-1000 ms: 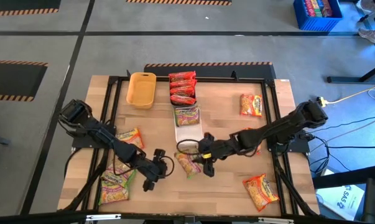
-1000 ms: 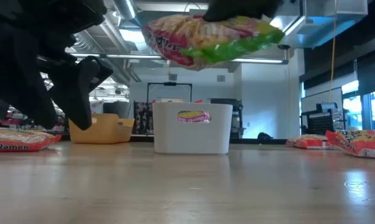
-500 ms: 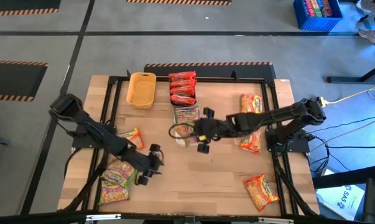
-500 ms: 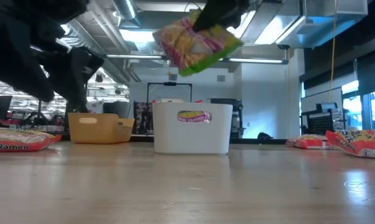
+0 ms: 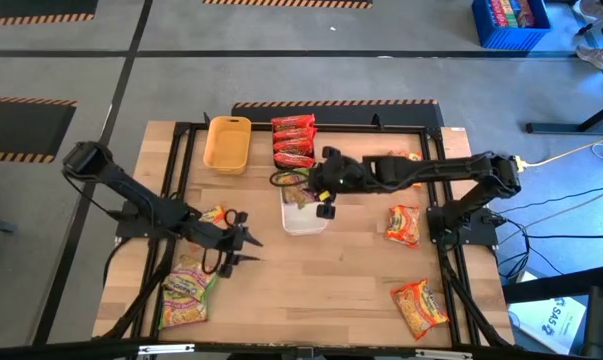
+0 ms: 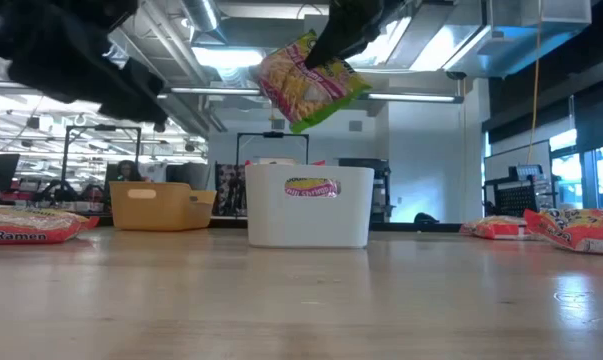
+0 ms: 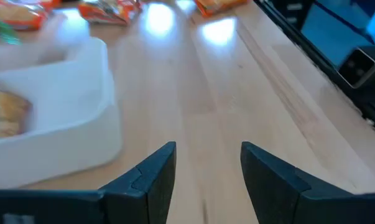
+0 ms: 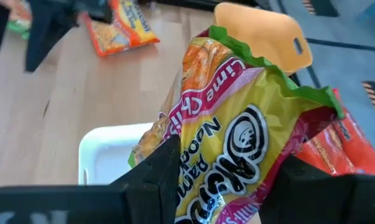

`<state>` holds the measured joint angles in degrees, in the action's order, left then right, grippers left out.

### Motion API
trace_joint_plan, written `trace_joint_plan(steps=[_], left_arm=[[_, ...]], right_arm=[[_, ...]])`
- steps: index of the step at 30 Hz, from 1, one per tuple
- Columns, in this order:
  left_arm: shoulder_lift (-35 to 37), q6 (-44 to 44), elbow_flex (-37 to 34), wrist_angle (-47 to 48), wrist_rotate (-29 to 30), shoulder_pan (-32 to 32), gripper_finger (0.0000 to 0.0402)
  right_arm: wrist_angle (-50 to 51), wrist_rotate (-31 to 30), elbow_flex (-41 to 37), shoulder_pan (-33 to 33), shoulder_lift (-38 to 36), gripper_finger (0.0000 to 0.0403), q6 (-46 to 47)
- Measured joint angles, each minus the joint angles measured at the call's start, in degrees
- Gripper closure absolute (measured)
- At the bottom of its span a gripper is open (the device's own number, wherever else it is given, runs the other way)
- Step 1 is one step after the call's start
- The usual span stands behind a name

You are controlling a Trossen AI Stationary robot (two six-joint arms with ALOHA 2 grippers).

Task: Sort Maruchan noodles
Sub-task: Put the top green noodle pack into the white bin

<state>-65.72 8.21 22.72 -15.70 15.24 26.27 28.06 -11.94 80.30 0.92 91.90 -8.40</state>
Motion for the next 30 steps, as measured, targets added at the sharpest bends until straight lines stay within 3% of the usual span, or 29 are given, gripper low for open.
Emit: trace_joint_plan(steps=[16,30], left_arm=[[2.9,-7.4,0.0,-0.5,-1.0,-12.9,0.0227],[2.7,-7.5,0.0,-0.2,-0.3,-17.2,0.0227]], right_arm=[[7.2,10.0,2.5,7.5,3.4,0.0263,-15.9],[8.3,9.0,2.5,5.8,12.4,0.0263,-19.3]])
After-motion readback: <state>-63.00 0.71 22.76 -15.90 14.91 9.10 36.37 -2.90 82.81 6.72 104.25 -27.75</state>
